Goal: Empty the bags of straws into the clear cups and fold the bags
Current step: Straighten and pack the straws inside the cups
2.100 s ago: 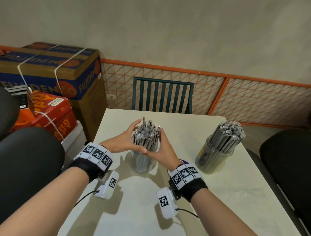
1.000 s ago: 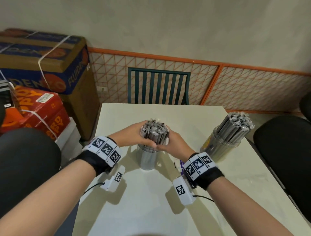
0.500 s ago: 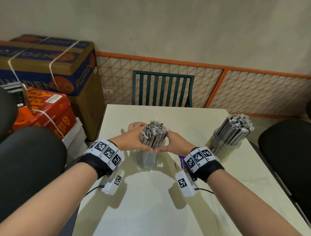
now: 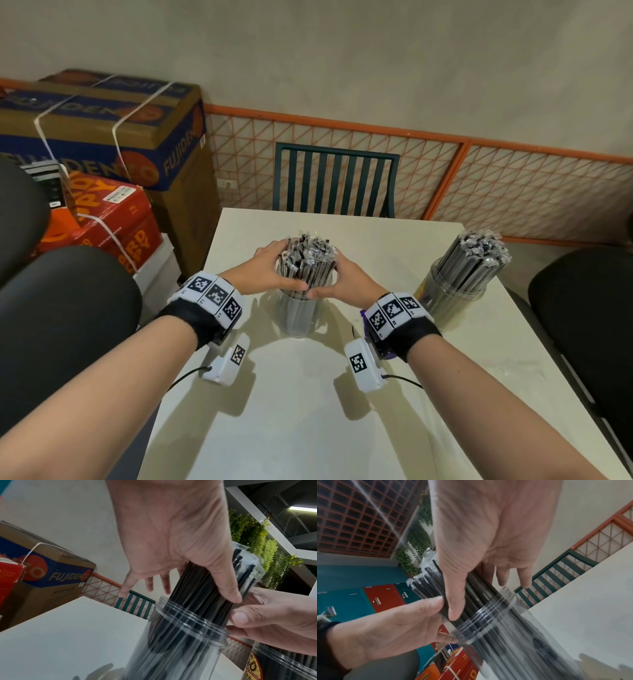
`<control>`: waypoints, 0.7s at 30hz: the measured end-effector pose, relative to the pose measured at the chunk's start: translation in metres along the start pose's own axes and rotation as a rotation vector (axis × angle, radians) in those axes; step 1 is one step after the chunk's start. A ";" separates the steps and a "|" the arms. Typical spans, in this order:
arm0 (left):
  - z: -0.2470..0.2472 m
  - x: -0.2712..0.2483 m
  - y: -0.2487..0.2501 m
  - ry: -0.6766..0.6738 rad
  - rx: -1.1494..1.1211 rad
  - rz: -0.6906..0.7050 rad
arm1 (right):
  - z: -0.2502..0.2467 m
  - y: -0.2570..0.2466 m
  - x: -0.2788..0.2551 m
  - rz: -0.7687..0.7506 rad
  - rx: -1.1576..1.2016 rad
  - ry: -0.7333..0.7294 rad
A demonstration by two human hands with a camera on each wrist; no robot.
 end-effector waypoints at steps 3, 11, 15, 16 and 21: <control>0.004 0.001 0.005 -0.036 -0.080 0.051 | 0.005 -0.006 0.001 -0.002 -0.006 0.057; -0.015 0.003 0.026 -0.101 0.060 0.077 | -0.017 -0.014 0.010 -0.036 -0.240 -0.004; -0.008 0.003 0.016 -0.147 0.328 -0.077 | -0.012 -0.006 0.012 -0.012 -0.337 -0.102; -0.005 0.001 0.014 -0.143 0.351 -0.088 | -0.012 -0.005 0.012 -0.014 -0.320 -0.107; -0.002 -0.006 0.005 -0.091 0.248 -0.095 | -0.015 -0.005 0.006 -0.051 -0.253 -0.123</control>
Point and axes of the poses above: each hand's wrist, its own x-axis towards the middle knuckle, its own z-axis out of the palm, y = z × x, the point moved 2 cm from there along x, towards the middle knuckle, and after that the axes turned 9 degrees about -x, right-handed, at the moved point
